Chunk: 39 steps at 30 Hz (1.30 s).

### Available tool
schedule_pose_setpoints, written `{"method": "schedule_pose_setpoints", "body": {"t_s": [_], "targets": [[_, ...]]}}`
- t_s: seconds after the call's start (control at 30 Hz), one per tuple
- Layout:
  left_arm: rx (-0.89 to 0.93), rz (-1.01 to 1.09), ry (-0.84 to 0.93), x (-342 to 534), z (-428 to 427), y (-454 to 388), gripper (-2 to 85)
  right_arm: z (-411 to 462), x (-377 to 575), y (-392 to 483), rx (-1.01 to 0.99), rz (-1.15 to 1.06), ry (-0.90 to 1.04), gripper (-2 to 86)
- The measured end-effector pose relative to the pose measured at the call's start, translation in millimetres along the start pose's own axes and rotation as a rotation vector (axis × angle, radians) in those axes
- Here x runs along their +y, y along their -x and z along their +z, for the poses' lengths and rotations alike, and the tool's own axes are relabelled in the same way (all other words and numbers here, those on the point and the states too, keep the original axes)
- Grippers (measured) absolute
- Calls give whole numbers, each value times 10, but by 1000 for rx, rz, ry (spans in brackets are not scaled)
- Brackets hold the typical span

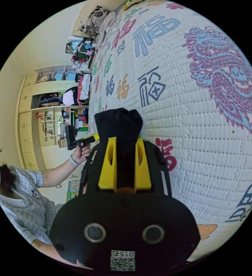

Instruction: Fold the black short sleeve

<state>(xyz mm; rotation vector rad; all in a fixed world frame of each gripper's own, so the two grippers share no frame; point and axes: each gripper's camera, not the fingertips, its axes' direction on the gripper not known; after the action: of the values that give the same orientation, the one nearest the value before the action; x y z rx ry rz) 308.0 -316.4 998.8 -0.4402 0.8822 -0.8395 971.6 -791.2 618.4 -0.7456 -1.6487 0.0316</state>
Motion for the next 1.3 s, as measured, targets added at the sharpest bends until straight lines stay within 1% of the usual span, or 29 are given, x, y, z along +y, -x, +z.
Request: {"method": "schedule_pose_setpoints", "body": {"t_s": [0.07, 0.13, 0.17, 0.2, 0.23, 0.3, 0.4, 0.47, 0.53, 0.57, 0.63, 0.73, 0.8, 0.87, 0.93, 0.97, 1.0, 1.03, 1.07, 1.1, 1.13, 1.17, 1.2, 1.27, 1.3], "targets": [[5, 8, -5, 11, 59, -43, 59, 71, 134, -72, 12, 19, -9, 49], [128, 26, 57, -28, 141, -165, 30, 105, 251, -117, -98, 31, -2, 42], [107, 44, 57, -37, 135, -235, 29, 70, 367, -48, -77, 8, -29, 38], [40, 107, 55, -57, 105, -419, 25, 36, 436, 8, -57, -11, -47, 37], [10, 175, 59, -85, 68, -626, 22, -48, 592, 123, -49, -47, -80, 35], [22, 273, 40, -133, -23, -970, 19, -240, 880, 310, -34, -87, -147, 33], [42, 461, -42, -247, -259, -1638, 16, -784, 1471, 653, 3, -154, -335, 31], [96, 567, -97, -364, -394, -2060, 15, -1293, 1924, 882, 21, -181, -499, 31], [185, 695, -127, -570, -477, -2677, 14, -1671, 2230, 1061, 52, -220, -611, 31], [200, 729, -137, -612, -485, -2843, 14, -1910, 2419, 1190, 87, -255, -679, 31], [247, 850, -185, -728, -476, -3493, 14, -2255, 2687, 1379, 165, -303, -759, 32], [354, 931, -222, -806, -371, -4159, 15, -2777, 3081, 1597, 294, -350, -853, 34], [439, 945, -226, -855, -245, -4479, 15, -3078, 3239, 1657, 366, -335, -883, 35], [519, 903, -220, -938, -73, -4735, 16, -3446, 3302, 1707, 460, -333, -873, 36], [606, 807, -220, -1094, 251, -4978, 21, -3663, 3171, 1664, 566, -291, -841, 38], [615, 764, -224, -1141, 357, -5016, 23, -3764, 3007, 1559, 620, -246, -821, 40], [625, 675, -234, -1237, 601, -5067, 27, -3797, 2905, 1478, 645, -214, -805, 42], [617, 591, -246, -1325, 884, -5095, 32, -3824, 2701, 1268, 694, -136, -784, 47], [602, 561, -251, -1364, 1036, -5104, 36, -3776, 2518, 998, 758, -38, -751, 54], [535, 489, -231, -1426, 1354, -5097, 46, -3727, 2449, 847, 784, 23, -724, 58], [440, 407, -180, -1442, 1652, -5054, 55, -3595, 2388, 556, 839, 167, -668, 65], [394, 378, -154, -1421, 1772, -5027, 59, -3441, 2465, 366, 892, 269, -668, 64], [338, 334, -104, -1318, 1940, -4973, 66, -3349, 2548, 313, 903, 268, -682, 63], [389, 389, -53, -1034, 2043, -4947, 73, -2877, 3001, 206, 885, 76, -646, 78], [392, 450, 3, -803, 2085, -4950, 79, -2752, 3138, 170, 877, 54, -633, 80]]}}
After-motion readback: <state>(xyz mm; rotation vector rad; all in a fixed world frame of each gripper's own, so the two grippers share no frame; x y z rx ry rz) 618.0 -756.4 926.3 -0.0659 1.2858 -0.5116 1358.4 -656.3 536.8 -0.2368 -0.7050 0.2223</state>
